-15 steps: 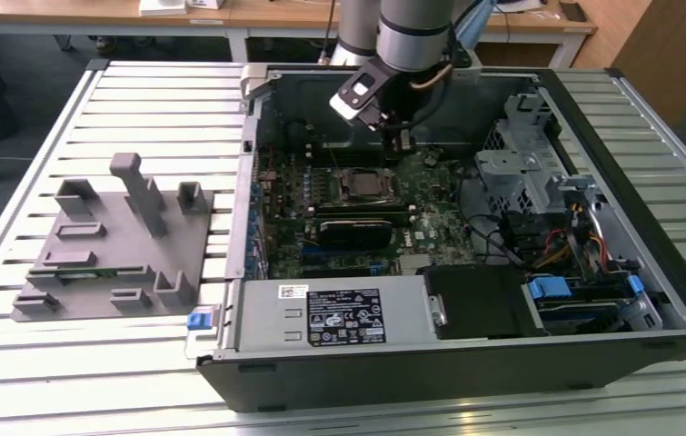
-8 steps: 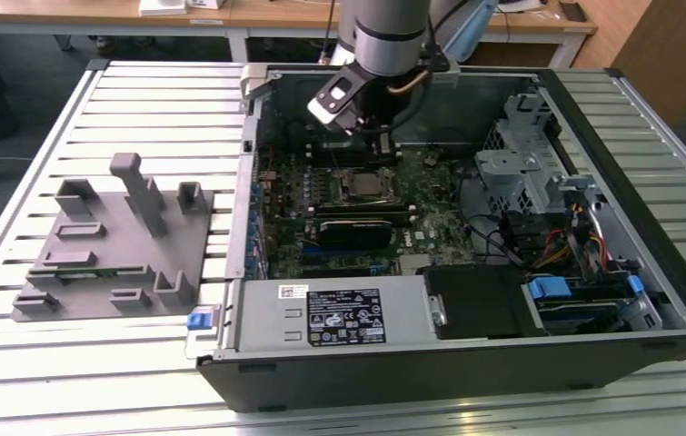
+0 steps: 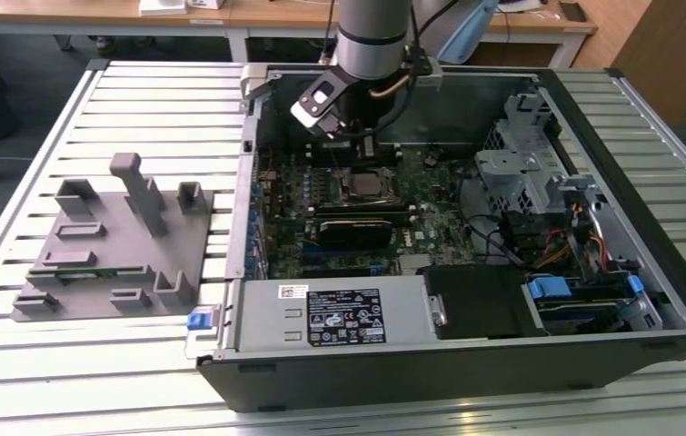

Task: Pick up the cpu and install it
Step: 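Close the cpu cover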

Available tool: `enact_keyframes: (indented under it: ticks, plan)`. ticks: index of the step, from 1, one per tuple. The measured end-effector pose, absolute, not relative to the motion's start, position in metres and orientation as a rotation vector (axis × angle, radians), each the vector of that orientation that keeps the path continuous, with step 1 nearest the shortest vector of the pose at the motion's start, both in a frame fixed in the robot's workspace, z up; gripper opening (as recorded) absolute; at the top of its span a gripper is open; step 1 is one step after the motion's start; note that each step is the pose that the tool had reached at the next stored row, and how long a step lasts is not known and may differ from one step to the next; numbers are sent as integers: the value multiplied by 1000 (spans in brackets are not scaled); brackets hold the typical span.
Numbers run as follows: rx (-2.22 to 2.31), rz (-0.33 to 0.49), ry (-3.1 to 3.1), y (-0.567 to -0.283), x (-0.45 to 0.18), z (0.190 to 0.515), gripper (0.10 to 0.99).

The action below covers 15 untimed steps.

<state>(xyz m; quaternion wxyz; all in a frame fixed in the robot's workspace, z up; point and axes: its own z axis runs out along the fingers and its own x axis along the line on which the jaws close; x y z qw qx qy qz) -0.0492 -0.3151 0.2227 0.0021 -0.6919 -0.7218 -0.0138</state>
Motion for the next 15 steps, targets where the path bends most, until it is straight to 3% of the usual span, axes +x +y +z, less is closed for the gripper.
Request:
enact_keyframes:
  ticks: [15]
  plan:
    - [-2174,-35,-2269,-315,-59,206,106]
